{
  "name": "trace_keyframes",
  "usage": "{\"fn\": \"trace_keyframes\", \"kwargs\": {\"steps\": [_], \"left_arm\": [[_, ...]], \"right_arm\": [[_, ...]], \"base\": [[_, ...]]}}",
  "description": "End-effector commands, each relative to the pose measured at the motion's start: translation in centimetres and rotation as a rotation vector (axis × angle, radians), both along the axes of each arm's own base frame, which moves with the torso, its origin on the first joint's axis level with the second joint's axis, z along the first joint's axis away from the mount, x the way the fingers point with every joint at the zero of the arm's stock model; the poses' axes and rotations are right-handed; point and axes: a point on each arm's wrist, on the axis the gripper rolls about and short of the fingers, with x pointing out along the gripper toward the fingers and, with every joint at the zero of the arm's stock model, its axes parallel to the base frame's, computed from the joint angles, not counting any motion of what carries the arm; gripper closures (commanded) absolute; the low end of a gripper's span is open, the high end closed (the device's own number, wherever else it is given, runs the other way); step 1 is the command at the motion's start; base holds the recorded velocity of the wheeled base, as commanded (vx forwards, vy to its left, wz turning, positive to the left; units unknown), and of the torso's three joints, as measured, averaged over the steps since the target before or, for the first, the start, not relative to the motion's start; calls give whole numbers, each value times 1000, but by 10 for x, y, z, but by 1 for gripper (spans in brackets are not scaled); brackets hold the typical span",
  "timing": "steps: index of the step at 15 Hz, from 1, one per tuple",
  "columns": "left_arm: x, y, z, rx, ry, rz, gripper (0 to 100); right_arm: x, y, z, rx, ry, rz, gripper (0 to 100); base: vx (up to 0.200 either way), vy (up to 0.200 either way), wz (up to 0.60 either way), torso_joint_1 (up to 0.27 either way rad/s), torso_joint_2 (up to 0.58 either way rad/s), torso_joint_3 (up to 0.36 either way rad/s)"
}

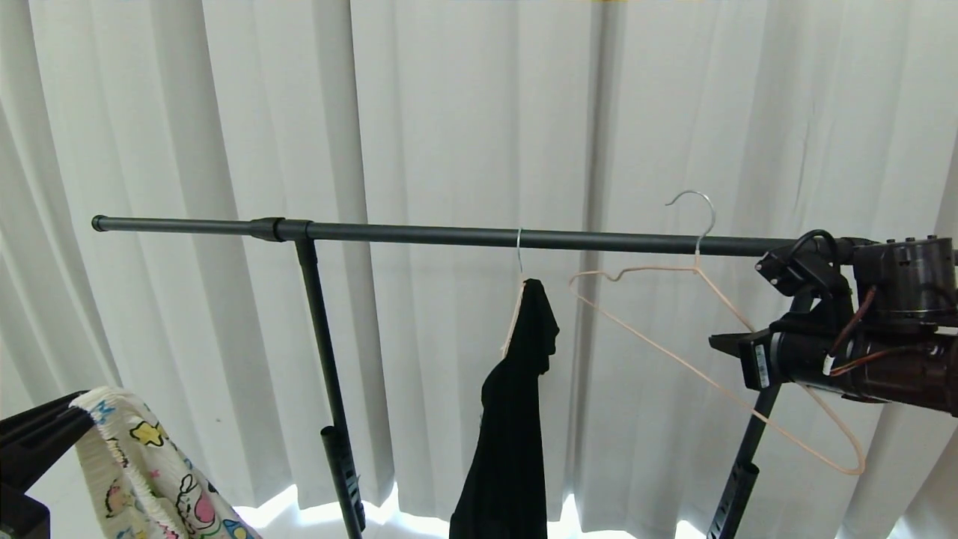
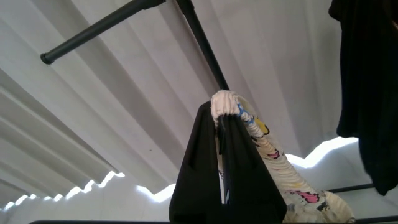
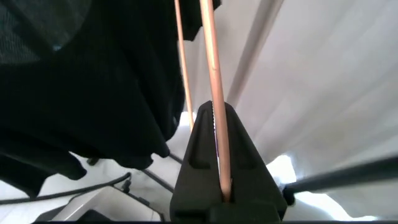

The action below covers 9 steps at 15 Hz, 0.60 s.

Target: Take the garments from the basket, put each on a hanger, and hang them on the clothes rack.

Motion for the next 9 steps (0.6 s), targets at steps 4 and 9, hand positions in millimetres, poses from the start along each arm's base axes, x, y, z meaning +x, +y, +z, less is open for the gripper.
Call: {"fn": "trace_keyframes", "kwargs": {"steps": [4, 9], "left_arm": [[1, 0, 0, 6, 4, 0, 100], [3, -1, -1, 10, 12, 0, 100]], "right_arm": [[-35, -14, 11, -15, -65, -68, 100], [-73, -23, 7, -9, -84, -49, 100]], "base": [[-200, 0, 0, 2, 2, -1], [-200, 0, 0, 0, 2, 5]]}}
